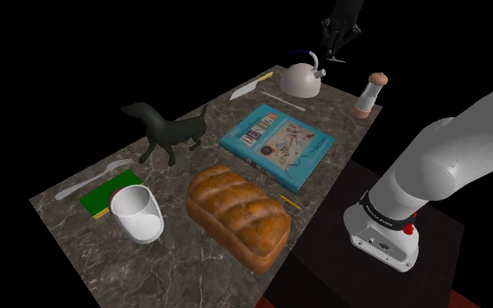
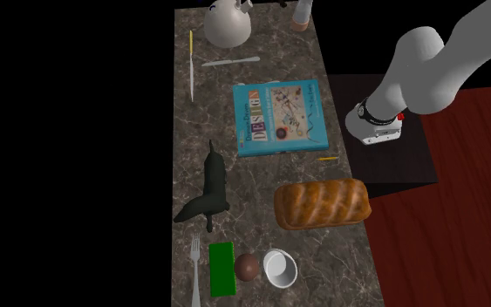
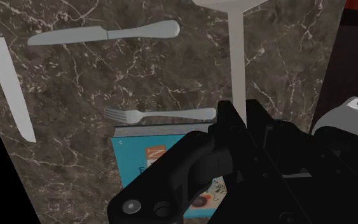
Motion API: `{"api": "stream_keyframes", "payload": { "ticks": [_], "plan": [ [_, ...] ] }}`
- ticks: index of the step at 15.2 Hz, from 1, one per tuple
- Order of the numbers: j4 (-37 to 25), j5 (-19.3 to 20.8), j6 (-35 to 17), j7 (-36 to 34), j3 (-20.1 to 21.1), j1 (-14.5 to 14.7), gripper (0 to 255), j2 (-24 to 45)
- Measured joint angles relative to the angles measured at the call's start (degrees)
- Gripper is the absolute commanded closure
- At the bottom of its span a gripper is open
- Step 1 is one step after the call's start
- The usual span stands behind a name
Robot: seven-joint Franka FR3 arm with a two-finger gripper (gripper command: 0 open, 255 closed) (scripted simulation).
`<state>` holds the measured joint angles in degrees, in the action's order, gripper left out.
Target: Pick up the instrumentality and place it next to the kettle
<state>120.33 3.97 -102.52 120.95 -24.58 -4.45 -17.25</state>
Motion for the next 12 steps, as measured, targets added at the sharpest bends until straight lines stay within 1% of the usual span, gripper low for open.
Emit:
{"api": "stream_keyframes", "payload": {
  "ticks": [2,6,9,11,12],
  "plan": [
    [0.26,1.01,0.71,2.46,-1.62,-1.23,255,-1.12],
    [-0.16,2.22,0.65,8.18,-5.58,-3.37,255,-0.77],
    [-1.88,2.64,1.05,12.71,-8.76,-4.76,255,0.45],
    [-3.1,2.76,1.54,15.18,-10.42,-5.46,255,1.12],
    [-2.73,2.88,1.14,15.68,-10.79,-5.66,255,1.14]
  ]
}}
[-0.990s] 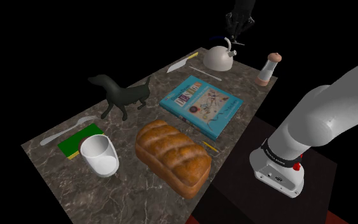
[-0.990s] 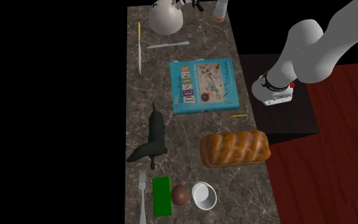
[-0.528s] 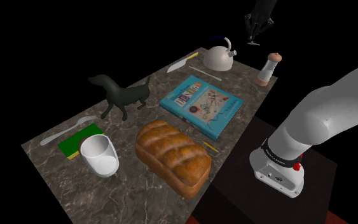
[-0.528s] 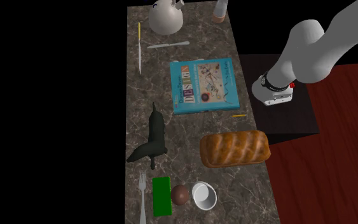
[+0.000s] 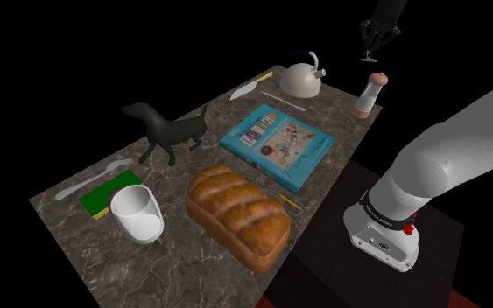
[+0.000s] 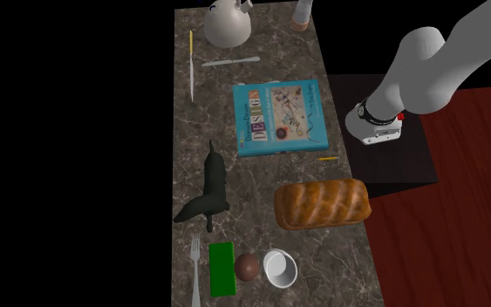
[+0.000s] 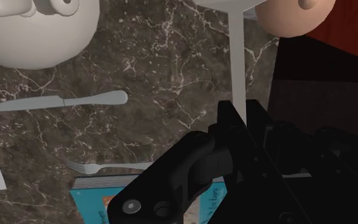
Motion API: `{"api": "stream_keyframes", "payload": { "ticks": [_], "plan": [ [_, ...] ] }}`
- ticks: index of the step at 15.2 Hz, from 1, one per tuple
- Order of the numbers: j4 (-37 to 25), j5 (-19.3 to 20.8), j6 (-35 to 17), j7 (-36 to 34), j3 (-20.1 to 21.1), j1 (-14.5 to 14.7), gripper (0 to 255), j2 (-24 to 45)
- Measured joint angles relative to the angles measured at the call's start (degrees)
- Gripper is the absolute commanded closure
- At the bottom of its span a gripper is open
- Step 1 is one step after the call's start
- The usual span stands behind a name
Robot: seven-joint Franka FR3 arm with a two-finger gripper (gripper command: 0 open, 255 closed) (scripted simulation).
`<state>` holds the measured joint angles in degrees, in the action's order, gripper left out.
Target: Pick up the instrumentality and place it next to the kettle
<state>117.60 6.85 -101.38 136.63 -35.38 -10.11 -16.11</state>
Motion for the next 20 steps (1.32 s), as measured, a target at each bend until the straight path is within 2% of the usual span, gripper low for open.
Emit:
{"api": "stream_keyframes", "payload": {
  "ticks": [20],
  "plan": [
    [11.65,-1.06,-15.01,2.34,-2.75,-0.23,255,3.88]
  ]
}}
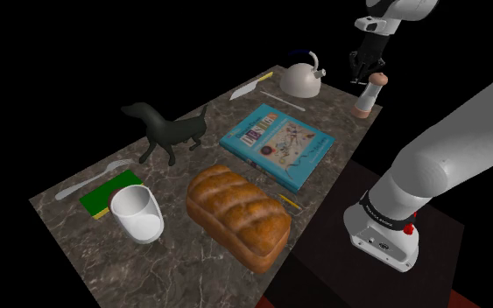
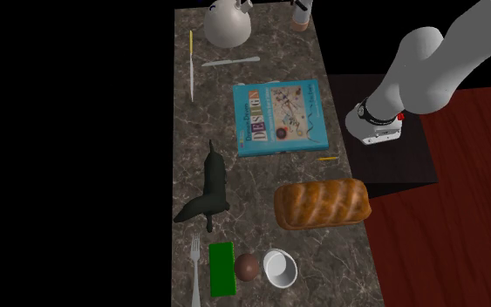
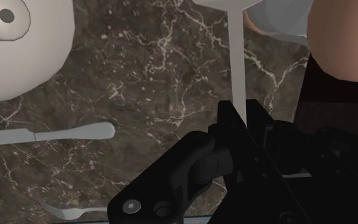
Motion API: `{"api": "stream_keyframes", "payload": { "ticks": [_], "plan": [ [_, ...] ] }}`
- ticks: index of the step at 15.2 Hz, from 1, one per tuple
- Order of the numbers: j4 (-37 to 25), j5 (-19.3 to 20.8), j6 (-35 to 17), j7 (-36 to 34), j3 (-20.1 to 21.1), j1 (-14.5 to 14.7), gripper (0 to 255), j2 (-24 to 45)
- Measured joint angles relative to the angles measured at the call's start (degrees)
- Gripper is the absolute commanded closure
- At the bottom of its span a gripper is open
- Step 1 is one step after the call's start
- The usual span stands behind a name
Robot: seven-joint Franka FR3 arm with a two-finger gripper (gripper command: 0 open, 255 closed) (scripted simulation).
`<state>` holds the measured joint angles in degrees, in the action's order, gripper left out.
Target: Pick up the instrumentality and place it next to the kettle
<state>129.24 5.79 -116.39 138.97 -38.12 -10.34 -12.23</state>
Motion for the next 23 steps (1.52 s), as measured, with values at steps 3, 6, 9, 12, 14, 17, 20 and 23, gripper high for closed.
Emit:
{"api": "stream_keyframes", "payload": {
  "ticks": [3,6,9,12,14,17,20,23],
  "plan": [
    [1.57,-0.71,-2.78,0.77,-0.6,0.1,255,1.43],
    [2.75,-1.59,-5.23,1.57,-1.1,0.26,255,2.96],
    [3.98,-2.41,-7.54,2.26,-1.48,0.4,255,4.28],
    [5.11,-3.66,-10.15,3.44,-2.0,0.54,255,6.14],
    [5.84,-4.5,-11.75,4.01,-2.16,0.69,255,7.24],
    [6.79,-6.03,-14.13,5.11,-2.38,0.89,255,9.1],
    [7.56,-7.86,-16.48,6.75,-2.67,0.91,255,11.2],
    [8.29,-9.93,-18.76,8.23,-2.62,0.99,255,13.33]
  ]
}}
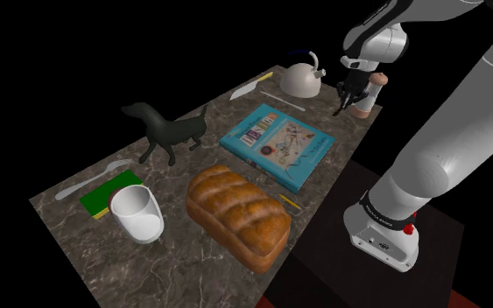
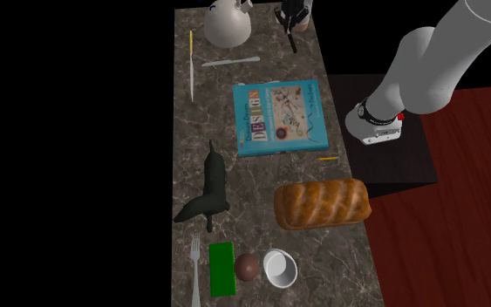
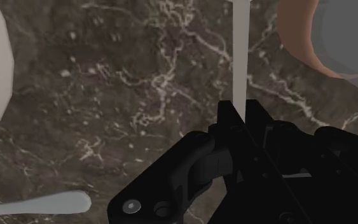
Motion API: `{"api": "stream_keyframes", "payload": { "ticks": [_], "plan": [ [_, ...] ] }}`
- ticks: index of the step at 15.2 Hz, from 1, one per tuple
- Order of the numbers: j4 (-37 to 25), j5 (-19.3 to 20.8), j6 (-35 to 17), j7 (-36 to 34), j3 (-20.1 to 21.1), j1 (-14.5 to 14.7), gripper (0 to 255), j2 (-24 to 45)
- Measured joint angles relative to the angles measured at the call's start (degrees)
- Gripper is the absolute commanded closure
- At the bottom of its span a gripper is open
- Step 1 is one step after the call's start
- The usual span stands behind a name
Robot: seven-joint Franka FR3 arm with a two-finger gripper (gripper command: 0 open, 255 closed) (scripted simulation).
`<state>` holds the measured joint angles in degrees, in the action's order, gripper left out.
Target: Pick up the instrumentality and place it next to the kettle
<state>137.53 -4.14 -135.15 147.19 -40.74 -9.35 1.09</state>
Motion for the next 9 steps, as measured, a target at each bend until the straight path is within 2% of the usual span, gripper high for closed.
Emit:
{"api": "stream_keyframes", "payload": {
  "ticks": [2,8,9],
  "plan": [
    [0.35,-1.55,-1.45,1.28,0.05,-0.1,255,1.54],
    [0.46,-1.95,-1.84,1.48,0.14,-0.08,255,1.89],
    [0.46,-1.95,-1.84,1.48,0.14,-0.08,0,1.89]
  ]
}}
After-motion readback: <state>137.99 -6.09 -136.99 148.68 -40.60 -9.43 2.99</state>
